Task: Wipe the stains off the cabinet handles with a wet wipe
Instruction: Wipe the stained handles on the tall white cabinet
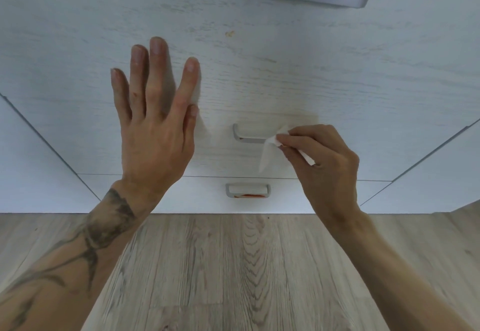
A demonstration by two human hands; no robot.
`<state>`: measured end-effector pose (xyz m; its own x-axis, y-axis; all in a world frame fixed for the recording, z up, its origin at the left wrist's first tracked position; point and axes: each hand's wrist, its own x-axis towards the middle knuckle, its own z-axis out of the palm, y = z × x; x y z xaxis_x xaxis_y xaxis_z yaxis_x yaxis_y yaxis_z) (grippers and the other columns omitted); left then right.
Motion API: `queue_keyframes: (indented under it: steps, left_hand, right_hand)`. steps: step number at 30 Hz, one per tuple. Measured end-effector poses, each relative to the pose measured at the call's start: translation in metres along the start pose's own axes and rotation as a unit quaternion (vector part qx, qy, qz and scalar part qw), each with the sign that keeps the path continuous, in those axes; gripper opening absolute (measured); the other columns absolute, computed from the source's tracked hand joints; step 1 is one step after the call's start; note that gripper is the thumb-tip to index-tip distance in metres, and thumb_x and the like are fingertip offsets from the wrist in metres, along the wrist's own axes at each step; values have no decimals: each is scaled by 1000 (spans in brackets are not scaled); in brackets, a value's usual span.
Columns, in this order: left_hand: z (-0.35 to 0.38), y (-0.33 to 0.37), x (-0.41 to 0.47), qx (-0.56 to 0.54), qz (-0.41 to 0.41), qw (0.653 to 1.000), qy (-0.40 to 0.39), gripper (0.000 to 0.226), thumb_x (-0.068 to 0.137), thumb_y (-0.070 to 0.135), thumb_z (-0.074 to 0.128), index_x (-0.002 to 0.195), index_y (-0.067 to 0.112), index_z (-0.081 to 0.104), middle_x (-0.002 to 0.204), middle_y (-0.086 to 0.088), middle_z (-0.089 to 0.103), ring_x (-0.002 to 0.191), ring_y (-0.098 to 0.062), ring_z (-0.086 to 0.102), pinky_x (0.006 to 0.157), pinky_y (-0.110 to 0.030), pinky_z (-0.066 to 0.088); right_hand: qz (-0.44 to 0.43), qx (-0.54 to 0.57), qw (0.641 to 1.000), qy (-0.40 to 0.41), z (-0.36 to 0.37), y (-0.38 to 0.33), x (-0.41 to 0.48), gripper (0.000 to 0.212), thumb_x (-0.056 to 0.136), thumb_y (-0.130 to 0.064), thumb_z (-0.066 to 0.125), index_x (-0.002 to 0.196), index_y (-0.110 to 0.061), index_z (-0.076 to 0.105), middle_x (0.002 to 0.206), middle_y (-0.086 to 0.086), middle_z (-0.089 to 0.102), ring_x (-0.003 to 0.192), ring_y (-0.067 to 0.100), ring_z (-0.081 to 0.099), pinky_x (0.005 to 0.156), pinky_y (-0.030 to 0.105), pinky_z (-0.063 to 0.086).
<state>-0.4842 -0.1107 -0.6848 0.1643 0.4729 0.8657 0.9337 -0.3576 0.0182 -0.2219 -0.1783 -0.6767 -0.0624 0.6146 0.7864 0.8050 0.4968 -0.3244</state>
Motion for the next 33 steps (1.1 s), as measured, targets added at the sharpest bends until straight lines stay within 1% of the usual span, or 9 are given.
queue_keyframes:
  steps: [3,7,12,15,18,24,27,29,33]
  left_hand:
    - [0,0,1,0,-4,1000,3,56,114,21,47,165,12,26,164,-35,26,152,-54,22,126,-68,14]
    - [2,0,0,1,0,1000,4,58,113,20,47,166,14,23,165,-35,25,152,-54,22,127,-67,13]
    - [1,-1,0,2,1,1000,8,58,114,20,47,166,14,23,165,-33,26,152,-53,22,127,-66,13]
    - [3,0,0,1,1,1000,10,58,113,20,48,166,14,24,165,-33,26,152,-53,23,127,-66,14]
    - [3,-1,0,6,1,1000,11,58,113,20,48,166,14,24,164,-34,26,152,-53,23,127,-66,12]
    - [2,1,0,4,-4,1000,6,57,114,20,48,166,13,25,164,-34,26,152,-54,22,127,-66,12]
    - [1,0,0,4,-1,1000,7,56,114,20,48,165,13,26,165,-34,26,152,-53,22,127,-66,13]
    - [1,-1,-1,2,-1,1000,8,56,113,19,48,165,13,27,165,-33,26,152,-53,22,127,-66,13]
    - [2,0,-1,4,-4,1000,9,57,114,20,48,165,14,26,165,-33,27,152,-52,24,127,-67,15]
  right_hand:
    - [1,10,1000,2,11,-11,3,10,90,-5,82,100,-5,83,97,6,76,92,23,68,79,27,55]
    - [-27,21,999,-15,24,-21,7,9,91,-5,81,100,-5,83,97,5,75,91,24,67,77,31,55]
    - [0,8,1000,19,16,-10,0,9,91,-4,82,99,-4,83,98,6,75,93,21,66,80,25,55]
    - [-10,22,1000,10,28,-23,3,8,92,-5,81,100,-3,82,98,7,75,92,22,66,81,23,54]
    - [-24,14,1000,-6,17,-12,3,9,92,-4,80,101,-3,82,99,8,75,93,22,67,82,24,55]
    - [23,-27,999,38,-9,14,-10,10,92,-2,81,102,-3,82,100,10,75,91,26,71,81,30,59]
    - [72,-16,995,68,-16,13,-12,7,94,-3,78,101,-3,80,99,7,72,84,22,68,76,18,55]
    - [71,-5,995,67,-15,4,-15,7,95,-2,77,101,-2,79,98,8,71,83,20,68,79,13,52]
    - [31,47,998,39,8,-30,-14,8,92,0,79,100,0,80,99,9,72,88,24,70,81,28,58]
